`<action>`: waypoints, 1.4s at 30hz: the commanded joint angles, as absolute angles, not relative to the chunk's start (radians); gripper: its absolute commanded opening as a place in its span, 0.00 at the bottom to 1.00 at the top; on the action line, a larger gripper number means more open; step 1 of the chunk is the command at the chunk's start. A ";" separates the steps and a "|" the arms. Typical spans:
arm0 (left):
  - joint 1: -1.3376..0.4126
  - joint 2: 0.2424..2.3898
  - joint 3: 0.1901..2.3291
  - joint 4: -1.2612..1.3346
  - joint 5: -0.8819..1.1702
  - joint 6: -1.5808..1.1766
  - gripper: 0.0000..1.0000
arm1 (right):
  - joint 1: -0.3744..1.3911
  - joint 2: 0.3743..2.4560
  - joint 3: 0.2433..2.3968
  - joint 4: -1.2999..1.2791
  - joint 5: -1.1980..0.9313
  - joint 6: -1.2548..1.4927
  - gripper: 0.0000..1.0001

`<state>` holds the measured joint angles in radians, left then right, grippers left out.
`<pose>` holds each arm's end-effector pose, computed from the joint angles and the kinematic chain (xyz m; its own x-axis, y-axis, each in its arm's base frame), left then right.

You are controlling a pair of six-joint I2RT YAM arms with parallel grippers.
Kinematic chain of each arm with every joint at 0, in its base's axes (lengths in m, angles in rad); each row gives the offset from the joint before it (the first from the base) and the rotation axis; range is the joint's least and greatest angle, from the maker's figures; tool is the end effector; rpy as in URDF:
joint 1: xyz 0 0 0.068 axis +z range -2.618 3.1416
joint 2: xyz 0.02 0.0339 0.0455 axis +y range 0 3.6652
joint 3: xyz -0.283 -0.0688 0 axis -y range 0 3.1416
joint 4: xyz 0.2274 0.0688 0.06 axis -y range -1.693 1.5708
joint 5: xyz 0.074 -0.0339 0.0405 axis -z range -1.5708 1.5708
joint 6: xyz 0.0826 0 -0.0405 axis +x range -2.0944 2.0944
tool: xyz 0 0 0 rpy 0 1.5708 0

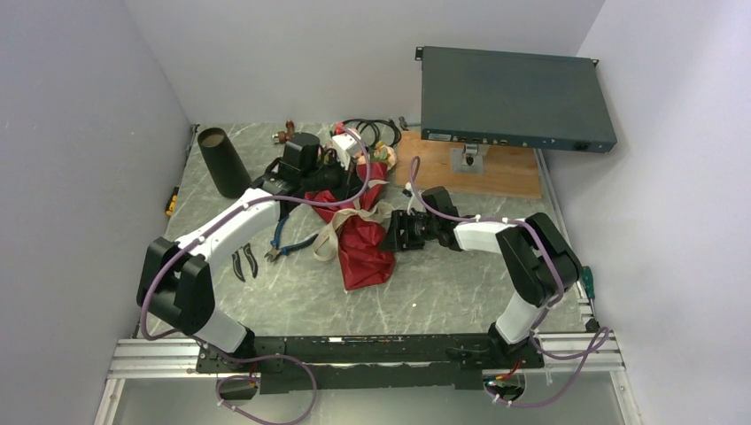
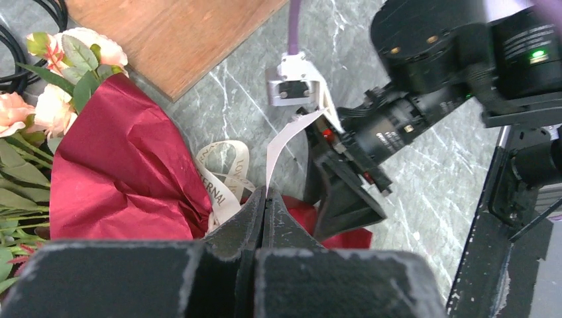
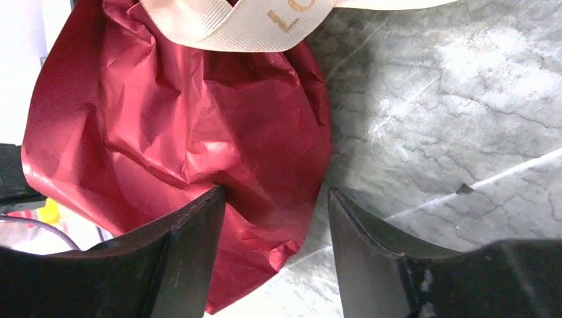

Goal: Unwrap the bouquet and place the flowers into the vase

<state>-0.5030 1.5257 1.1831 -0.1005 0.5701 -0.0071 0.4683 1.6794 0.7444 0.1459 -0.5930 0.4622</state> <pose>0.3038 -0.2180 0.3148 -0.3815 0.2031 -0.9018 0.8303 0.5040 -0.2378 0.2775 0.1921 0.1464 -0.8904 -0.0360 -0.4537 -0.3671 0.6461 0.6692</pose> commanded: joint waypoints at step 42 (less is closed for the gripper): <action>-0.229 1.462 1.860 -0.247 0.651 -0.027 0.00 | 0.472 1.630 0.715 0.092 -0.496 0.427 0.00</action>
